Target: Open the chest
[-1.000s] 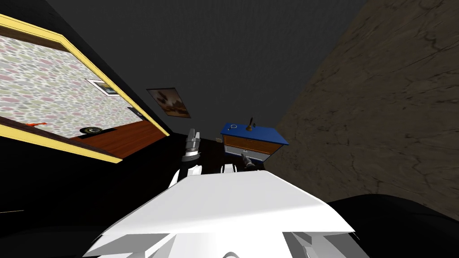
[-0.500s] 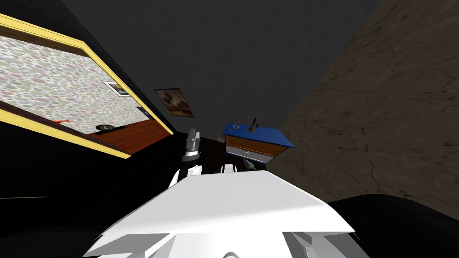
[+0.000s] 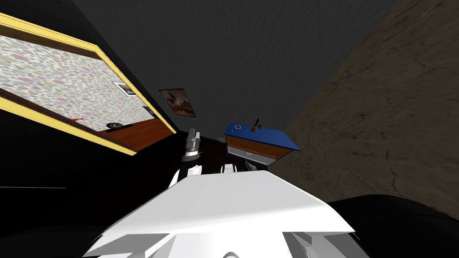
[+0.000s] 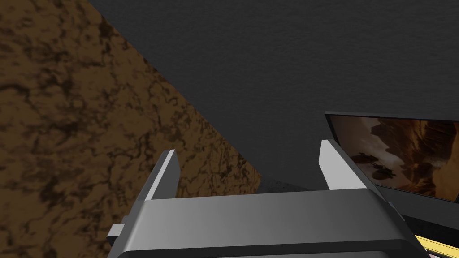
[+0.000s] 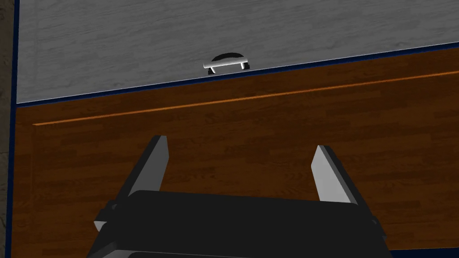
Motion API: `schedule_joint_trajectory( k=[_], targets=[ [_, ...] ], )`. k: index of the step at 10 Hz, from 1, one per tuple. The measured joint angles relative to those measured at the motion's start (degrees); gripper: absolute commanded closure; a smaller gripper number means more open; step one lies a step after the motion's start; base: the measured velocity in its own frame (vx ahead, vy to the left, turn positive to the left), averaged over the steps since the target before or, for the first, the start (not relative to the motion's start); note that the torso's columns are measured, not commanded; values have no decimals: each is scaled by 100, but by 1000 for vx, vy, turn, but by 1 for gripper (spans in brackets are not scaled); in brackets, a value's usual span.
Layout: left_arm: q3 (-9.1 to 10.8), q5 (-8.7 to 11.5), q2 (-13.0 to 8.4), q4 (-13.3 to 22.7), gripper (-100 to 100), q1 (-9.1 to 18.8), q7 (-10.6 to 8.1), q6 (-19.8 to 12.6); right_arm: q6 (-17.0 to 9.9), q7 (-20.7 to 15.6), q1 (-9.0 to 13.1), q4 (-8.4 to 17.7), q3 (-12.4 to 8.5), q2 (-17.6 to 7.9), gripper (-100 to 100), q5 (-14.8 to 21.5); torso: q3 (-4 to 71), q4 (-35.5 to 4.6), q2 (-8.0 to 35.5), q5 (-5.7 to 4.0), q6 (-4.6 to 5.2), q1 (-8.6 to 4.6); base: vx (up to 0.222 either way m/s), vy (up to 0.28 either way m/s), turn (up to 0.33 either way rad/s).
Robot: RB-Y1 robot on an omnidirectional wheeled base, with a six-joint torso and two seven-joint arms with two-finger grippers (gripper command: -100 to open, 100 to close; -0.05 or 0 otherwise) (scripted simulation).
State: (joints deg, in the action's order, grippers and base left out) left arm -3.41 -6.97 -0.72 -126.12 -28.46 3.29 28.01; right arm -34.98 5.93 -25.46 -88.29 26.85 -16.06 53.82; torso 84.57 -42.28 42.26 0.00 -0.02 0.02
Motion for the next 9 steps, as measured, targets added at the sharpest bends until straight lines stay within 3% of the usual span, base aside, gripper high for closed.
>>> schedule_joint_trajectory(
  k=[2,4,9],
  targets=[
    [0,0,0,0,0,0,0,0,-309,117,-8,368,102,-34,-100,481,1,0,-1,1,1,1,35,25,106],
    [1,0,0,0,0,-1,0,0,-628,18,22,456,148,-97,-100,597,-2,-1,6,-1,3,-8,23,4,69],
    [0,0,0,0,0,-1,0,0,-1384,50,45,997,359,-195,-100,1292,1,1,0,1,3,-2,33,8,87]
  ],
)
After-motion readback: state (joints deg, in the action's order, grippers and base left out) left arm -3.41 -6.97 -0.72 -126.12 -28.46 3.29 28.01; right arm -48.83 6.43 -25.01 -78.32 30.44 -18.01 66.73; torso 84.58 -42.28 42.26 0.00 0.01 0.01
